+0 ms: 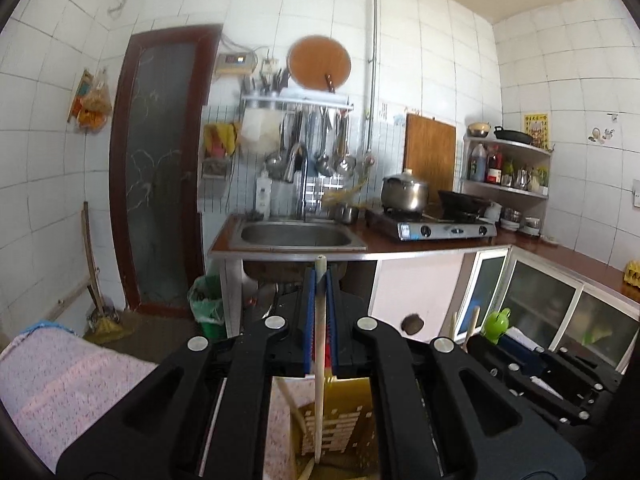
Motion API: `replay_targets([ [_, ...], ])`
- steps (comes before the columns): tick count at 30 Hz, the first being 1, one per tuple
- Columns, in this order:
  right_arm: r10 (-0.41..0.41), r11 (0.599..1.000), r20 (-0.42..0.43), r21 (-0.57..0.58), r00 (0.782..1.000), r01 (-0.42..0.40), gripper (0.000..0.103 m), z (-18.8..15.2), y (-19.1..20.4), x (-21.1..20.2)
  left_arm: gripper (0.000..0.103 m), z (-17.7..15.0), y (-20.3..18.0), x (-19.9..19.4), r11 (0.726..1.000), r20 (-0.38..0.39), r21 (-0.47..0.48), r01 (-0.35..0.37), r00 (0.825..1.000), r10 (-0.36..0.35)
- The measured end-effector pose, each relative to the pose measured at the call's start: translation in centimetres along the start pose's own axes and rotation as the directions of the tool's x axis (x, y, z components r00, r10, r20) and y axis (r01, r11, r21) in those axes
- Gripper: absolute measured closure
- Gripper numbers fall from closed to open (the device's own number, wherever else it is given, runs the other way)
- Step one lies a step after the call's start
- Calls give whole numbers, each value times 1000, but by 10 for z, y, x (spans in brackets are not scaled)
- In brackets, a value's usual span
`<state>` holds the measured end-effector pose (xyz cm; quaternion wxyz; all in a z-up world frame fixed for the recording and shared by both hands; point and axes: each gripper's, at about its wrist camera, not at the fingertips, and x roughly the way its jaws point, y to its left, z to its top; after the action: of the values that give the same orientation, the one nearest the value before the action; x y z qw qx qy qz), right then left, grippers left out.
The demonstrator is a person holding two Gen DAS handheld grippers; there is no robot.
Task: Organize utensils
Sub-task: 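Lift the fork and chopstick over the yellow holder, drop them in, open both tools, then move both open tools back down to the last chopsticks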
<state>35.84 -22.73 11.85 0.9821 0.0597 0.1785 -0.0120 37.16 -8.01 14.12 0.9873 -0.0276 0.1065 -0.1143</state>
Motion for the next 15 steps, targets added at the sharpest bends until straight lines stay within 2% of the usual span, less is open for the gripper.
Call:
replay_targets([
  [1, -4, 1000, -21, -5, 1000, 4, 84, -2, 0, 1, 97, 1, 3, -5, 1000, -1, -2, -3, 1000, 3],
  [2, -15, 1000, -38, -12, 999, 15, 73, -3, 0, -1, 95, 2, 6, -9, 1000, -4, -4, -7, 1000, 7],
  [3, -30, 999, -49, -16, 998, 30, 53, -3, -1, -3, 83, 3, 9, -14, 1000, -10, -8, -13, 1000, 13],
  [4, -43, 999, -50, -14, 998, 43, 47, -3, -3, -8, 63, 6, 13, -22, 1000, -17, -15, -19, 1000, 18],
  [7, -70, 997, -72, -15, 995, 69, 43, 1, -8, -24, 33, 13, 28, -54, 998, -4, -29, -54, 999, 54],
  [10, -95, 995, -84, -23, 992, 93, 34, -1, -10, -49, 15, 14, 39, -78, 996, -31, -23, -82, 996, 82],
  [12, -105, 994, -89, -40, 990, 102, 31, -3, -9, -63, 6, 8, 50, -96, 994, -50, -19, -107, 993, 106],
  [15, -119, 991, -124, -73, 985, 111, 30, -23, -4, -86, 5, -8, 63, -115, 991, -99, -7, -131, 987, 130],
])
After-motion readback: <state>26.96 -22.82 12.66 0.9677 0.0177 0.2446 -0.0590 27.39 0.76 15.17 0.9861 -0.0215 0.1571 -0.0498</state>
